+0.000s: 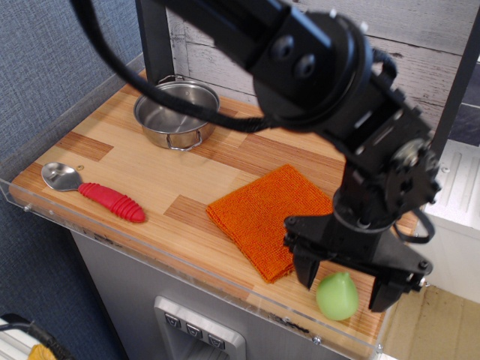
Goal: Move the pear to the bottom right corner of the table.
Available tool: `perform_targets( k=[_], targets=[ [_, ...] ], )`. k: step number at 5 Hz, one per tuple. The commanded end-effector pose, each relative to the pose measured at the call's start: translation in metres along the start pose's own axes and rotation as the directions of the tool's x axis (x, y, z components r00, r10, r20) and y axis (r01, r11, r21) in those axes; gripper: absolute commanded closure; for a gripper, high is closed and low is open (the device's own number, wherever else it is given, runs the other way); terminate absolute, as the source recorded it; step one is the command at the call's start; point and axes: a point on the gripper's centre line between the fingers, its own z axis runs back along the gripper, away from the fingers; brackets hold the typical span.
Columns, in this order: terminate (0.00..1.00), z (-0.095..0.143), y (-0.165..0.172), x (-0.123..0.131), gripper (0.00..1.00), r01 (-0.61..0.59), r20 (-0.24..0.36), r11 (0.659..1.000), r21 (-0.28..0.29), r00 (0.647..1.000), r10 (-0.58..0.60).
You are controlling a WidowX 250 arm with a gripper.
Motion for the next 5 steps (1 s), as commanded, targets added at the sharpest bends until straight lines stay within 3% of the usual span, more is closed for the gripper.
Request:
perform_targets(
  k=[1,2,3,4,5],
  targets=[
    [0.00,0.033,-0.014,0.017,0.00,-0.007,0.063,1.000,-0.021,0.998,0.009],
    [0.00,0.041,-0.014,0.025,0.00,-0.038,0.043,0.999,-0.009,0.998,0.038],
    [0.00,0.038,-0.008,0.037,0.00,-0.025,-0.011,0.999,-0.042,1.000,0.025],
    [0.00,0.038,0.005,0.046,0.00,-0.029,-0.019,0.999,-0.024,0.999,0.029],
    [0.00,0.031,0.032,0.047,0.00,-0.048,-0.076,0.998,-0.039,0.996,0.045]
  ],
)
